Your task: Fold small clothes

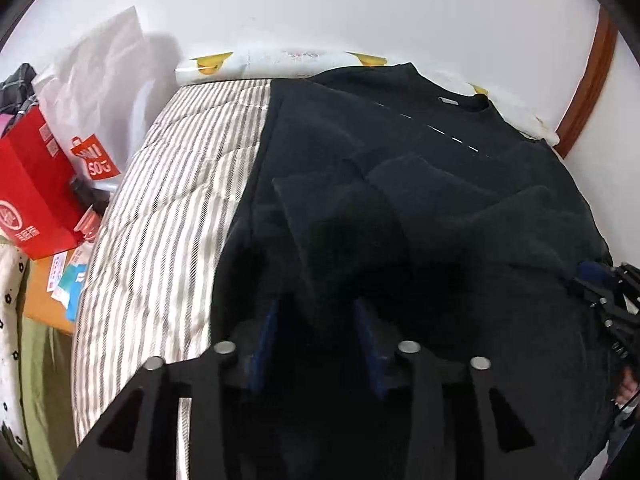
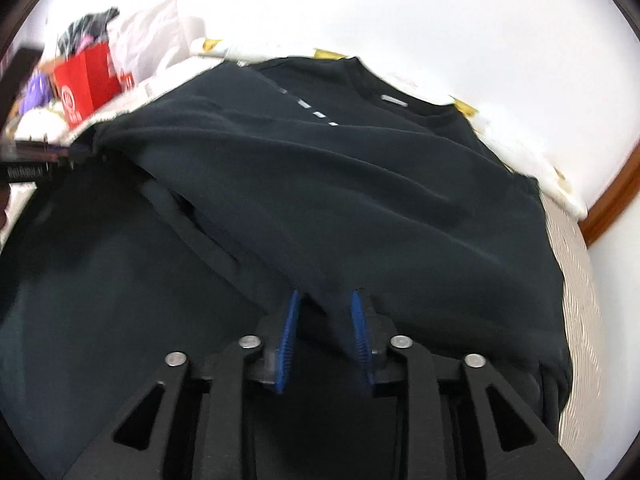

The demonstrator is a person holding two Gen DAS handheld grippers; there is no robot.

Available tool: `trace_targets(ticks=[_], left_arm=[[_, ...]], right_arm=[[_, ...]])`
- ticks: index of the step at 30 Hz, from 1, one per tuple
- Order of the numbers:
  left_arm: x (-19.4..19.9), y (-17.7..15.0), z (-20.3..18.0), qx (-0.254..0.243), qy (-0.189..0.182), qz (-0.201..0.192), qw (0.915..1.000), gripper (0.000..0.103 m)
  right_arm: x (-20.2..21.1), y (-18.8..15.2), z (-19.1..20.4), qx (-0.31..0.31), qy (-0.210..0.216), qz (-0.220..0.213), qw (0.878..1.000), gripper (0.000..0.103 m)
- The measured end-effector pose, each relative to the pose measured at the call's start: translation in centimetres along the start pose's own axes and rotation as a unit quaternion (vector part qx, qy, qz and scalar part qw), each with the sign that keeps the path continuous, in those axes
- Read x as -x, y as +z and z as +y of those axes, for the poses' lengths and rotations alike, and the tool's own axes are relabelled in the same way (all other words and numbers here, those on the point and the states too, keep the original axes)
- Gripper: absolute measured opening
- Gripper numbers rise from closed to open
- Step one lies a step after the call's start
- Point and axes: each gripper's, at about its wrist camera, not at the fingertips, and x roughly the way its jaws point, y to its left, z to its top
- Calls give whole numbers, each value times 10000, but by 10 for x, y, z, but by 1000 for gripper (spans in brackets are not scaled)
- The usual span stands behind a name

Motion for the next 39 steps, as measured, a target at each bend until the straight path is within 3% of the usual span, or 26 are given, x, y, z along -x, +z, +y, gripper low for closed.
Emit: trace_targets(ticks=[1,2,11,19,25,29,35,38,39], left_arm=[[4,-3,1,26,12,-25,10000,58],[11,-10,3,40,18,-79,10000,60],[56,-68,2,149,275,-176,9994,61],[84,-129,5,464,369,-147,9981,61],[98,-165,9,756,108,-96,9970,61],[103,-176,2,714,194,-175,9971,61],[104,-180,-6,715,329,-270,9965,56],[104,-181,-8,728,220,-272,9967,43],[104,-181,-8,723,202,-264,9968,34]], right_arm=[[7,-6,-8,-128,-66,-58,9999,45],[19,-17,-20,-326,-209,-130,9992,47],[91,-119,-111,-1660,-1154,-22,9793,59],[109,-198,-128,-2288,-617,322,9710,59],[115,-217,-111,-2380,-161,259,9708,58],[112,-218,-95,-2187,-419,122,9748,58],[104,-210,-97,-2378,-497,7,9701,55],[103,-204,-94,-2270,-411,38,9730,37],[104,-204,-94,-2241,-422,57,9736,26]])
